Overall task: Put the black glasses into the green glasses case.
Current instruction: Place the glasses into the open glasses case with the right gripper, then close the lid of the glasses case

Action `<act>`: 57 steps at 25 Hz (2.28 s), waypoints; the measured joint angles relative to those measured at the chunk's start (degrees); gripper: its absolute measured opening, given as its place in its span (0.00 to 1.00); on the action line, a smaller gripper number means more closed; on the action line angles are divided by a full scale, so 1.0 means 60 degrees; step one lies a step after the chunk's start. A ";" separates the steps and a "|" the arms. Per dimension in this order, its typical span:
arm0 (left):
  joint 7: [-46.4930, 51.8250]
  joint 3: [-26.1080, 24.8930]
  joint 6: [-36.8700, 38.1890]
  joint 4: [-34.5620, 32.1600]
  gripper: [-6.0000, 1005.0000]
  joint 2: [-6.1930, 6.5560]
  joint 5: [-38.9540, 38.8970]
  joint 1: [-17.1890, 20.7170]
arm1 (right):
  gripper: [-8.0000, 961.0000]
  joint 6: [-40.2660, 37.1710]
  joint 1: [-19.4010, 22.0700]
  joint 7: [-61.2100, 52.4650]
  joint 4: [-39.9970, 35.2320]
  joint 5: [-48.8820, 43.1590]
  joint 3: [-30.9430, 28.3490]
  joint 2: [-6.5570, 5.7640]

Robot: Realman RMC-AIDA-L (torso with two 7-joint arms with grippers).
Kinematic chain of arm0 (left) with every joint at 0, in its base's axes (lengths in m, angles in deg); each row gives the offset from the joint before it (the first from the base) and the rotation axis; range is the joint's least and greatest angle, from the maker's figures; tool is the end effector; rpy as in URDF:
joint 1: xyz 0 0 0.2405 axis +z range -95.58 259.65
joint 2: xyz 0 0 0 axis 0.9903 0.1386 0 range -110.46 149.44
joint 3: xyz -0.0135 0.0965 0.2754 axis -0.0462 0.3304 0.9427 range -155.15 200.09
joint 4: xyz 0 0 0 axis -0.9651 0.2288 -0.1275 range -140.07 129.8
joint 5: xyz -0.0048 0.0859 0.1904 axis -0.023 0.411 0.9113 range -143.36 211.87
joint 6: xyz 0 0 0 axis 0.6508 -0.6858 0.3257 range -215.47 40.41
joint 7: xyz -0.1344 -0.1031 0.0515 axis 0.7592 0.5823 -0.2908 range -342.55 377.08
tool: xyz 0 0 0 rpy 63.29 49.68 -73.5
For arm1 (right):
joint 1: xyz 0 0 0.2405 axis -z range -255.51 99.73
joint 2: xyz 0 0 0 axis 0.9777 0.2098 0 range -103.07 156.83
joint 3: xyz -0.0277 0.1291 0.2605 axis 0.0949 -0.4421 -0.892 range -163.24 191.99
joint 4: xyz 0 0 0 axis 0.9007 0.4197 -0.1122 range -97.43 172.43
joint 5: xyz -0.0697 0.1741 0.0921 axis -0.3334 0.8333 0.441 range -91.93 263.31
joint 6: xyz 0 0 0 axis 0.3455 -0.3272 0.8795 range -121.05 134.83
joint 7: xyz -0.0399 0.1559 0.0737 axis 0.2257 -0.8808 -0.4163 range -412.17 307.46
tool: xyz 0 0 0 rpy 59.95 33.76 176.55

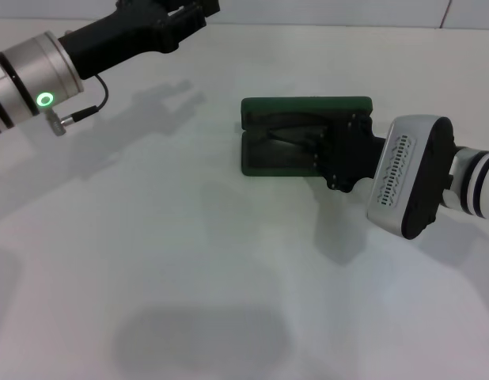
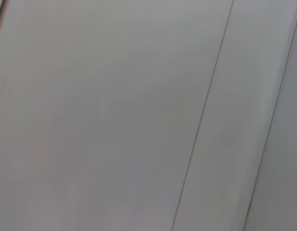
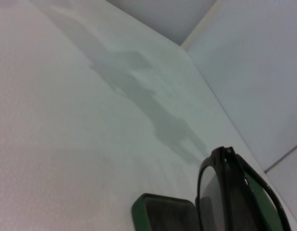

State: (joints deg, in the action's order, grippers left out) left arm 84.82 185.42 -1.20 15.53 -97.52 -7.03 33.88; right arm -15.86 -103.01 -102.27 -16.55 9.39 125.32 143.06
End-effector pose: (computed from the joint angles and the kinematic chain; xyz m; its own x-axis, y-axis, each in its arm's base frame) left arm -0.2277 0.4418 -0.0161 0.5660 0.2021 0.7992 0.6026 -0.7631 -0.2337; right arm 0.2218 0.3983 -0.1344 0.9589 0.2786 0.0532 0.2494 -0.7387 -0.6262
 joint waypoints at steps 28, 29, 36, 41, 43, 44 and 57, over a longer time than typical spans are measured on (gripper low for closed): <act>0.1344 0.0014 -0.3354 -0.0010 0.41 -0.0106 0.2155 -0.1401 | 0.27 -0.6642 0.0042 -0.1652 0.1600 0.0010 -0.6197 -0.0085; 0.1464 0.0015 -0.3723 -0.0014 0.41 -0.0135 0.2396 -0.1574 | 0.27 -0.6615 0.0081 -0.1685 0.1649 0.0122 -0.6557 -0.0052; 0.2104 0.0014 -0.5879 -0.0852 0.41 -0.0444 0.4560 -0.2862 | 0.28 -0.6612 0.0319 -0.1526 0.2357 0.2248 -0.7781 -0.0115; 0.2158 0.0015 -0.6744 -0.1803 0.41 -0.0459 0.5298 -0.3231 | 0.30 -0.6677 0.0312 -0.1364 0.2672 0.2259 -0.8004 -0.0116; 0.2164 0.0014 -0.6886 -0.1998 0.41 -0.0466 0.5421 -0.3282 | 0.30 -0.6681 0.0275 -0.1311 0.2781 0.2250 -0.8011 -0.0116; 0.2168 0.0014 -0.6919 -0.2060 0.41 -0.0468 0.5477 -0.3307 | 0.30 -0.6681 0.0264 -0.1298 0.2803 0.2250 -0.8014 -0.0116; 0.2489 -0.0005 -0.6640 -0.2367 0.41 -0.0443 0.6403 -0.3312 | 0.33 -0.6641 0.0286 -0.0971 0.2828 0.2241 -0.8026 -0.0132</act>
State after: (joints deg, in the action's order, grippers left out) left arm 99.75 185.39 -41.04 1.33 -100.18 31.39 14.00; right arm -55.70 -101.29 -108.10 0.42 22.84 77.16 142.27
